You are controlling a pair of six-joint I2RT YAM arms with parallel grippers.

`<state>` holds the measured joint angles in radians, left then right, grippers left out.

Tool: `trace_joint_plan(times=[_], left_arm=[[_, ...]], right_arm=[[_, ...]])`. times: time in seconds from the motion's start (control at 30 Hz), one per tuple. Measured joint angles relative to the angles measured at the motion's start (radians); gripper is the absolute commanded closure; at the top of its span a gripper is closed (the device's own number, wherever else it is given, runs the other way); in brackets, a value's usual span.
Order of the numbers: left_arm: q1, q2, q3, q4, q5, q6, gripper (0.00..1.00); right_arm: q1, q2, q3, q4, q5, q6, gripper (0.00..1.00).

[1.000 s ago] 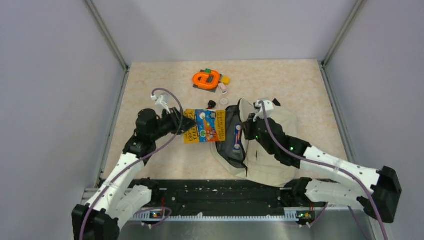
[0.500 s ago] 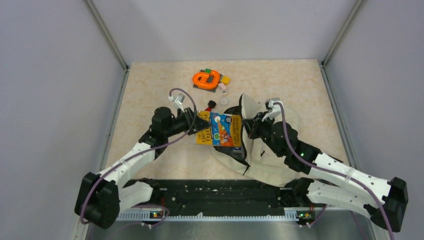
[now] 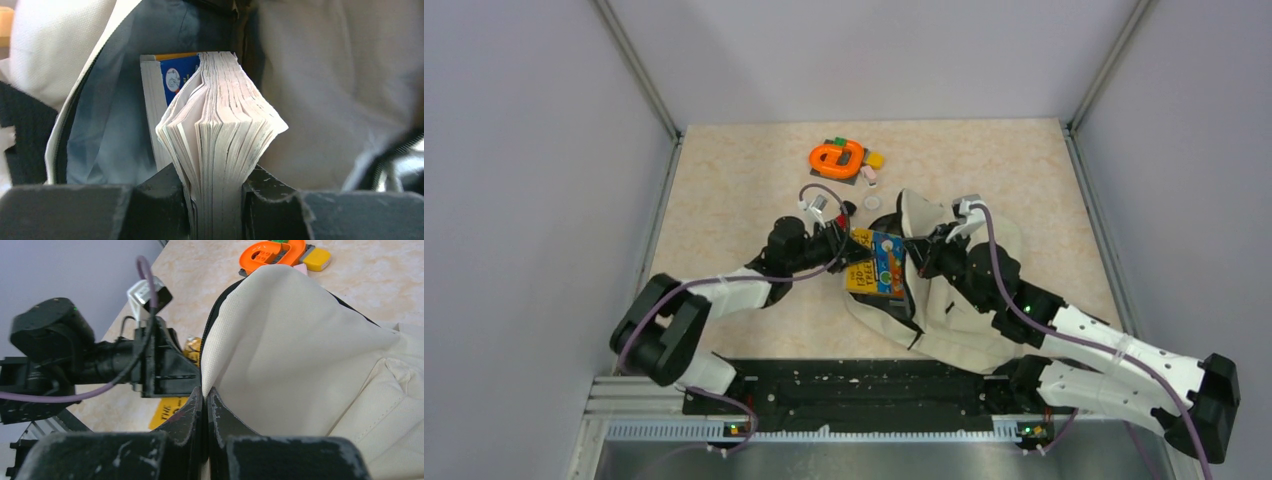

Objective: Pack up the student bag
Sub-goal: Place the book in the student bag.

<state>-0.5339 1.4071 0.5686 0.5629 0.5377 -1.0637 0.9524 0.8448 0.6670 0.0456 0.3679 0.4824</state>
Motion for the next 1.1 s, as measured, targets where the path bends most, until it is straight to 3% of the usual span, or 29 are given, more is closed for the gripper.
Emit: trace_joint_plan(times=[0.23, 0.47, 0.53, 0.67, 0.73, 0.9, 1.1], left_arm=[[-0.12, 0.25, 0.106, 0.153, -0.047, -0.074, 1.0], [-0.214, 0.33, 0.211, 0.161, -0.104, -0.04, 0.99], [-0.229, 0.336, 0.231, 0.13, -0.119, -0.014, 0.86], [-0.24, 0.338, 0.285, 0.021, -0.137, 0.073, 0.49], [-0.241, 0.336, 0.305, -0.043, -0.164, 0.137, 0.38], [-0.239, 0.283, 0.306, -0.216, -0.272, 0.262, 0.21], [-0.226, 0.11, 0.244, -0.313, -0.42, 0.356, 0.18]], right_arm=[[0.0, 0.011, 0.0, 0.027, -0.023, -0.001, 1.0], [0.0, 0.024, 0.0, 0.043, -0.023, -0.009, 1.0], [0.0, 0.028, 0.0, 0.045, -0.021, -0.01, 1.0], [0.0, 0.032, -0.006, 0.051, -0.018, -0.016, 1.0], [0.0, 0.033, -0.008, 0.053, -0.011, -0.019, 1.0], [0.0, 0.024, -0.025, 0.067, 0.009, -0.029, 1.0], [0.0, -0.009, -0.039, 0.067, 0.032, -0.035, 1.0]])
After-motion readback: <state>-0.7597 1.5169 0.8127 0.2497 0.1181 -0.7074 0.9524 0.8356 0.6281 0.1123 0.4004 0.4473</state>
